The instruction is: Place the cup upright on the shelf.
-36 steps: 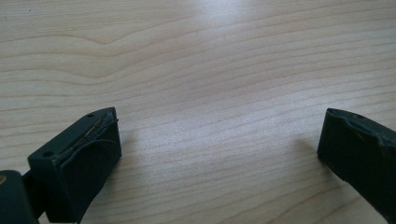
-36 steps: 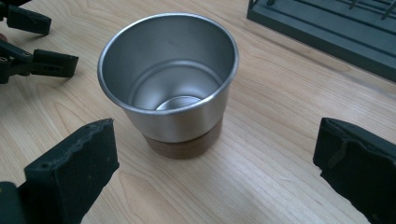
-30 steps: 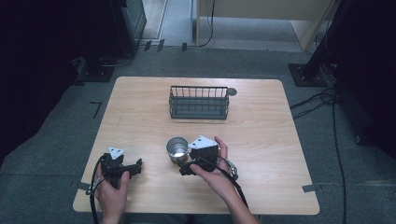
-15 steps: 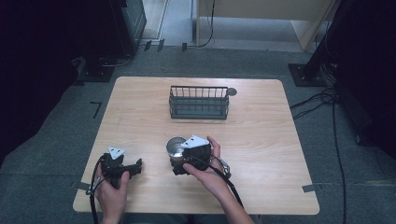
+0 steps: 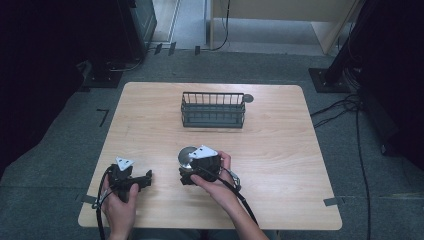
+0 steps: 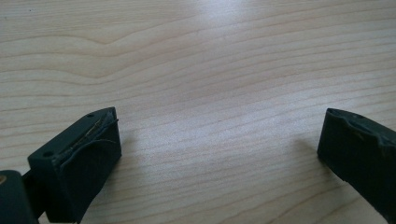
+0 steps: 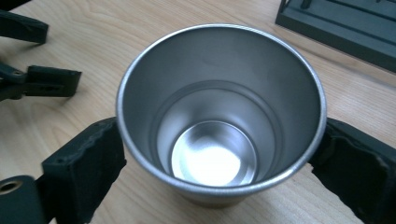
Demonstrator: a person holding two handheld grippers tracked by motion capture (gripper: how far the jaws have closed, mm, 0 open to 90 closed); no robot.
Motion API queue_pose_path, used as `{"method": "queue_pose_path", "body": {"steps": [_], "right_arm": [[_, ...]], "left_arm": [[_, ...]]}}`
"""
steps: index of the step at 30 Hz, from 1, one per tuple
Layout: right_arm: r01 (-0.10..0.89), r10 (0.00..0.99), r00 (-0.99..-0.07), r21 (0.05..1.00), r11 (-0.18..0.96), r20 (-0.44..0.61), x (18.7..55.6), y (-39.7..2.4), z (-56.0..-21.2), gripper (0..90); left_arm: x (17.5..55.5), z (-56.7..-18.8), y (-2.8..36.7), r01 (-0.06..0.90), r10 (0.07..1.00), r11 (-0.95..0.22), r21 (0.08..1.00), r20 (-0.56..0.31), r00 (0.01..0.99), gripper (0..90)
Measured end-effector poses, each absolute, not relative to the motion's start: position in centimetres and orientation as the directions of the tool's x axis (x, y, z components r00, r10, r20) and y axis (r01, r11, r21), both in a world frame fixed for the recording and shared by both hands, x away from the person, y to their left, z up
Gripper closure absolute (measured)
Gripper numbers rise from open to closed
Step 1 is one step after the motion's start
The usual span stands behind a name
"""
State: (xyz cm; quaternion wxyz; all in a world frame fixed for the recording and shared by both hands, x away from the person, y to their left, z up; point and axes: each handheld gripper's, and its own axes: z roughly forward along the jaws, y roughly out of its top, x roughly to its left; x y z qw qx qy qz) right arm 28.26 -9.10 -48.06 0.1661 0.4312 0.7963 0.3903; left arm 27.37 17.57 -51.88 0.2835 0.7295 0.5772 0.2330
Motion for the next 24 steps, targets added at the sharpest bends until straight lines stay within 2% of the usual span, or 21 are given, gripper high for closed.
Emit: {"method": "queue_pose_path", "body": {"steps": [5, 12, 15, 24], "right_arm": [[0.551, 0.841, -0.540, 0.772, 0.317, 0.040, 28.2, -8.4, -48.5, 12.5], [0.541, 0.848, -0.529, 0.781, 0.312, 0.028, 28.2, -7.6, -49.1, 13.3], [0.548, 0.853, -0.519, 0.787, 0.284, 0.053, 28.3, -7.7, -49.0, 17.6], [0.560, 0.848, -0.521, 0.790, 0.251, 0.100, 28.5, -8.2, -48.8, 18.0]], "left_arm": [[27.4, -51.9, 17.6, 0.710, 0.974, -0.172, 0.683, 0.012, 0.225, 0.0], [27.4, -51.9, 17.6, 0.710, 0.974, -0.173, 0.683, 0.013, 0.225, 0.0], [27.4, -51.9, 17.6, 0.710, 0.974, -0.173, 0.683, 0.013, 0.225, 0.0], [27.4, -51.9, 17.6, 0.710, 0.974, -0.173, 0.683, 0.013, 0.225, 0.0]]}}
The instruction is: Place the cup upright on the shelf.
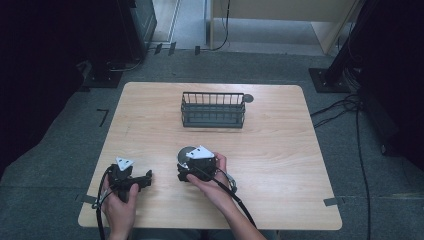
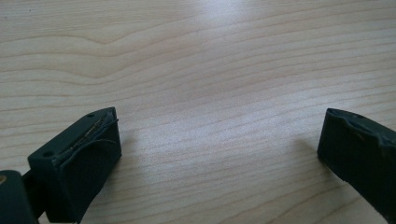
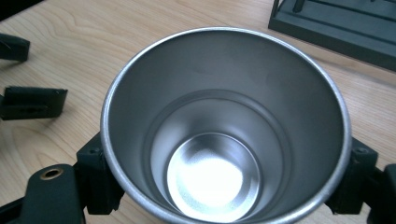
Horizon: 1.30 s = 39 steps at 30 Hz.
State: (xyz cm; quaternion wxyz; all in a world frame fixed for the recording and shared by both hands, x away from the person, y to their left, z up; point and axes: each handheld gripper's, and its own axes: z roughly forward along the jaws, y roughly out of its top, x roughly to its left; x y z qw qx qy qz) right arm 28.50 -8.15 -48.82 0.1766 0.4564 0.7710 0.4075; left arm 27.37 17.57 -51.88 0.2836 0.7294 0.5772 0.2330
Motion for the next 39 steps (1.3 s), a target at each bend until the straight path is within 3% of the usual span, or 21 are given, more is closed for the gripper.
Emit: {"method": "queue_pose_path", "body": {"steps": [21, 39], "right_arm": [[0.537, 0.853, -0.511, 0.814, 0.222, 0.105, 30.0, -10.8, -46.2, 18.2], [0.511, 0.884, -0.463, 0.836, 0.201, 0.070, 33.6, -14.2, -41.9, 18.2]], "left_arm": [[27.4, -51.9, 17.6, 0.710, 0.974, -0.172, 0.683, 0.012, 0.224, 0.0], [27.4, -51.9, 17.5, 0.709, 0.975, -0.170, 0.684, 0.011, 0.223, 0.0]]}}
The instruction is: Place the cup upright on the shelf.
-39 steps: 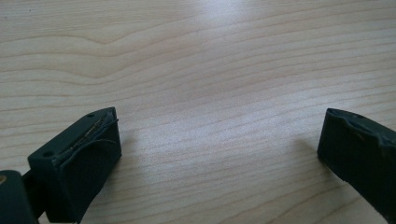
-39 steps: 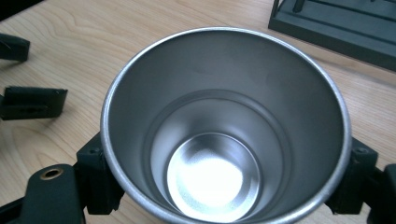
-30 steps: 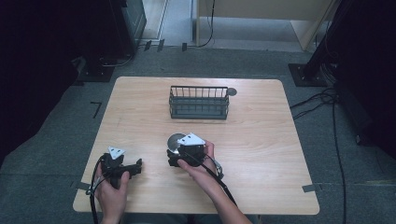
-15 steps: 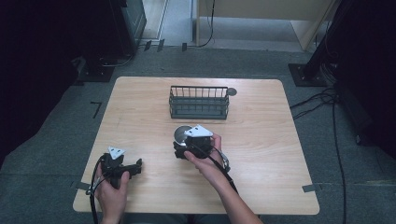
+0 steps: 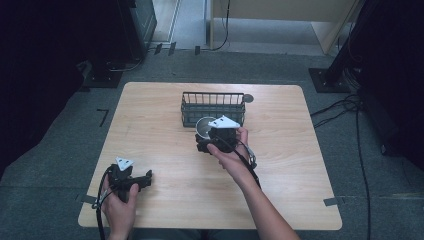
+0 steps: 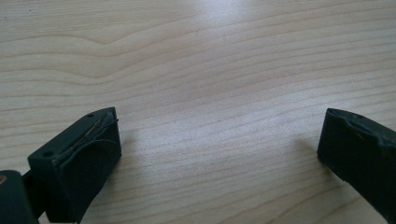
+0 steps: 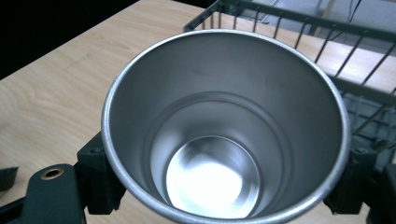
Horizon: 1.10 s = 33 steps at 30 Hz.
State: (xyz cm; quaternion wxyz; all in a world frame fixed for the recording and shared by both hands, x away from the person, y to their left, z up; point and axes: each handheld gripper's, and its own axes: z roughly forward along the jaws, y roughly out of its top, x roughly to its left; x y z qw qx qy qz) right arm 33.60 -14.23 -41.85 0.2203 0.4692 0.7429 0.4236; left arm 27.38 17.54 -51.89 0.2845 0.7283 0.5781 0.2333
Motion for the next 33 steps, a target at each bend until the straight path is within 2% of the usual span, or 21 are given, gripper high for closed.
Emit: {"method": "queue_pose_path", "body": {"steps": [15, 33], "right_arm": [[0.502, 0.897, -0.440, 0.841, 0.202, 0.047, 36.5, -15.3, -39.3, 18.2], [0.517, 0.917, -0.397, 0.833, 0.199, 0.027, 39.4, -16.2, -38.0, 18.2]], "left_arm": [[27.4, -51.9, 17.5, 0.709, 0.975, -0.169, 0.684, 0.011, 0.222, 0.0], [27.4, -51.9, 17.6, 0.710, 0.975, -0.171, 0.683, 0.012, 0.224, 0.0]]}}
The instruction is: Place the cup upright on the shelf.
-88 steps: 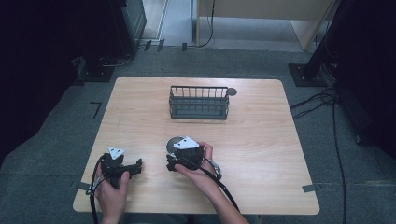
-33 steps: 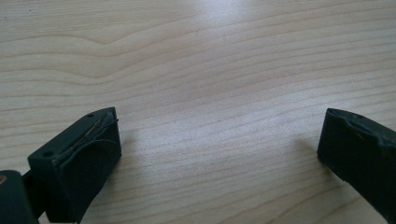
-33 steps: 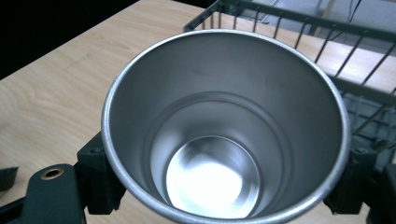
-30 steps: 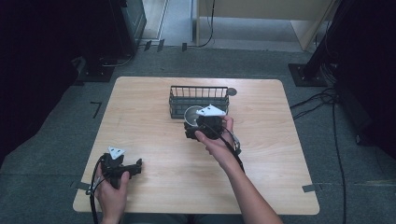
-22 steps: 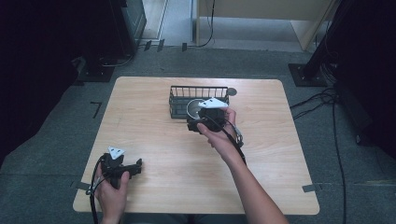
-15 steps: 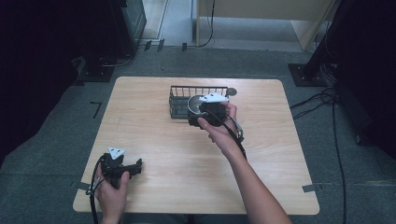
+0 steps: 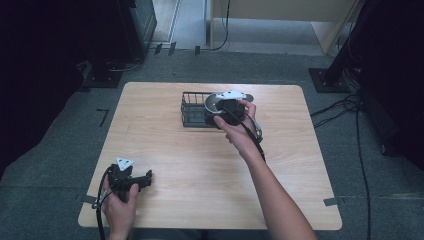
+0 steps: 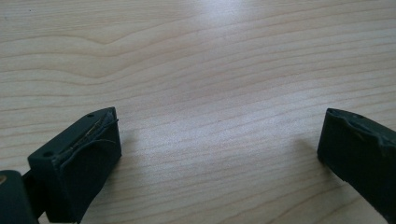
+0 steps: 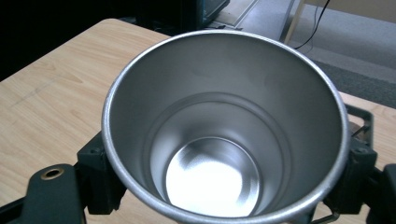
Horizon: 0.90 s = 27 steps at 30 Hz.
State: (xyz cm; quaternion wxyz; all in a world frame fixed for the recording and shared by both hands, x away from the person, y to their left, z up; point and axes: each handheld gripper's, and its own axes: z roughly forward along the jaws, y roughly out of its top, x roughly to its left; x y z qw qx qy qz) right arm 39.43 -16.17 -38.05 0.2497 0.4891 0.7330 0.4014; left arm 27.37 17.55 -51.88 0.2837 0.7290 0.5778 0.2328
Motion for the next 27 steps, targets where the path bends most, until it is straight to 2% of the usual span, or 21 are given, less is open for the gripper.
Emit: {"method": "queue_pose_path", "body": {"steps": [27], "right_arm": [[0.523, 0.947, -0.321, 0.836, 0.169, 0.010, 43.6, -17.0, -36.5, 18.2]], "left_arm": [[27.4, -51.9, 17.6, 0.710, 0.975, -0.171, 0.683, 0.011, 0.224, 0.0]]}}
